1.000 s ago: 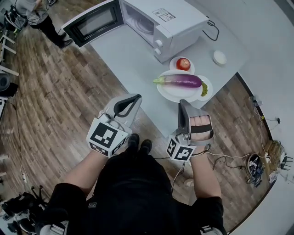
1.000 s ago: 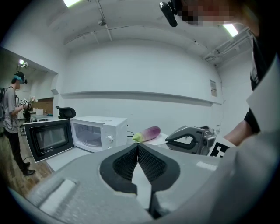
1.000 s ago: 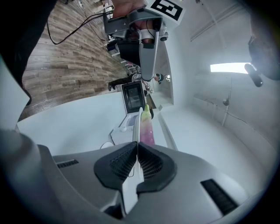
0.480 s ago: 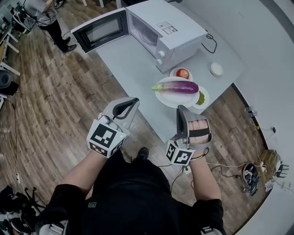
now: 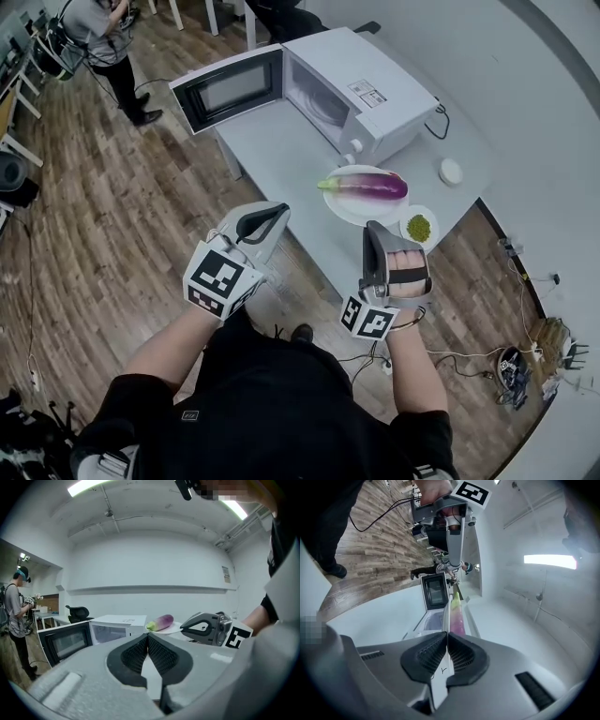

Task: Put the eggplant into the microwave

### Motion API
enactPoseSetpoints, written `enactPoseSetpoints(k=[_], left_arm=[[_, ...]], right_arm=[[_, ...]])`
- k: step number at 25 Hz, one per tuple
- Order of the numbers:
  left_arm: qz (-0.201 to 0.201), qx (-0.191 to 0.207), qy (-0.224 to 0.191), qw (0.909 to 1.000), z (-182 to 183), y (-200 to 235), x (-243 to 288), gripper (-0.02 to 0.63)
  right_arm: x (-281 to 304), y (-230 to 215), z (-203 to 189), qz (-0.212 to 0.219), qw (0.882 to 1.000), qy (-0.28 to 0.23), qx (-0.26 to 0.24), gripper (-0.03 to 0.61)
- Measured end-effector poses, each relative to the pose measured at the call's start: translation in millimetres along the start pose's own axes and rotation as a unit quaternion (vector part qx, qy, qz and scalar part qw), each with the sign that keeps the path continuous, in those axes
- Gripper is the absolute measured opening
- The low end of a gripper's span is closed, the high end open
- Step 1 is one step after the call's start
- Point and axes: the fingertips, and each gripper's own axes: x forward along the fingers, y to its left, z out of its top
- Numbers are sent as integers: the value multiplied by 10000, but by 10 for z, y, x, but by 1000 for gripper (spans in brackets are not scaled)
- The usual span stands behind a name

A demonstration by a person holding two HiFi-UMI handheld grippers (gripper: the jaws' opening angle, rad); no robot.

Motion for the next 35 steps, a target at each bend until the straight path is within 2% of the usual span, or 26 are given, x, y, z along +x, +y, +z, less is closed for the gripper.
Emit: enactPoseSetpoints(k=[4, 10, 16, 21, 25, 30, 35], left_arm=[[-98, -6, -6, 10000, -1, 461, -98, 9], [-491, 63, -3, 9988, -36, 1082, -178, 9], [-789, 149, 100, 9967, -94, 1553, -161, 9], [-890, 84, 60, 9960, -91, 1789, 25, 9], [-808, -44, -86, 9967, -47, 1955, 264, 9], [-804, -11, -113, 9967, -16, 2053, 563, 9], [-909, 44, -128, 9958, -28, 2276, 803, 9]], right_arm=[[274, -80, 291, -52, 9998, 200, 61, 23], [703, -163, 666, -144, 9975, 677, 137, 23], [1095, -171, 936, -201, 9948, 978, 179, 23], [1344, -155, 1057, -155, 9950, 982, 132, 23], [1533, -203, 1036, -185, 9960, 867, 78, 23], [1714, -224, 1000, -198, 9971, 736, 49, 23], [1953, -194, 1028, -216, 9963, 830, 19, 23]])
